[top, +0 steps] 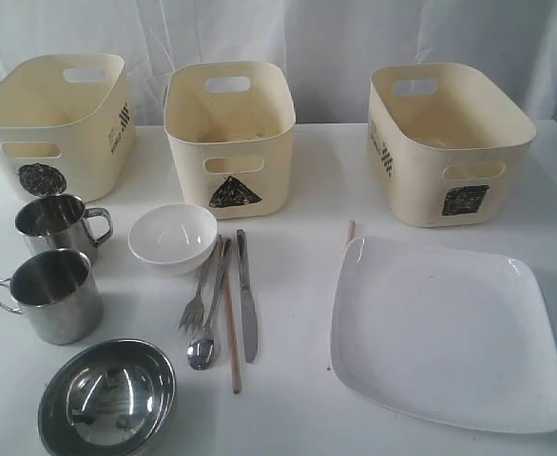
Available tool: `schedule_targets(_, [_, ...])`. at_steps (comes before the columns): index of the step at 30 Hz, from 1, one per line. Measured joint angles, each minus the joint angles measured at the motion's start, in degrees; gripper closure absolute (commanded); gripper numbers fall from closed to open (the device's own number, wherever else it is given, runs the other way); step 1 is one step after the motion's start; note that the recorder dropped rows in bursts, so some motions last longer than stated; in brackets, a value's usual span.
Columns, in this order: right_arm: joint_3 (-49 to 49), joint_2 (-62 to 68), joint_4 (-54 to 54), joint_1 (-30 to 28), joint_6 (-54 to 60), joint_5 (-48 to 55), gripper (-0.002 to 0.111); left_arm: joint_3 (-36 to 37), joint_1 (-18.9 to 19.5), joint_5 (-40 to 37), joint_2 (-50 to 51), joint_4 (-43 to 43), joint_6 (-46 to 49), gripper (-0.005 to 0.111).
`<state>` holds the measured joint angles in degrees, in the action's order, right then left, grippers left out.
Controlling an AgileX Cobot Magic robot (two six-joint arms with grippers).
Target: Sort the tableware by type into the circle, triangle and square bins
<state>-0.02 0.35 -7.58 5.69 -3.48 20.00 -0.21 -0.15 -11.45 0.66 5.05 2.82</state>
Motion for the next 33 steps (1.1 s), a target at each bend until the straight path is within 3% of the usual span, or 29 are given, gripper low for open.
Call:
schedule_targets(12, [0.00, 0.00, 0.00, 0.00, 0.00, 0.00, 0.108, 0.00, 0.00, 4.47, 0.00, 1.94, -4.00, 0.106])
schedule_targets(22, [0.00, 0.00, 0.00, 0.00, 0.00, 0.00, 0.108, -0.18, 0.00, 8.49, 0.00, 8.16, -18.77, 0.106])
schedule_targets(26, [0.00, 0.00, 0.00, 0.00, 0.00, 0.00, 0.108, -13.41, -1.36, -2.66, 3.72, 8.81, -12.31, 0.106])
schedule_targets(31, [0.00, 0.00, 0.00, 0.00, 0.00, 0.00, 0.108, -30.20, -1.73, -12.52, 26.14, 10.10, 2.28, 0.105])
schedule_targets(33, [0.00, 0.00, 0.00, 0.00, 0.00, 0.00, 0.108, -33.92, -1.73, -13.08, 33.05, 10.10, 5.37, 0.096])
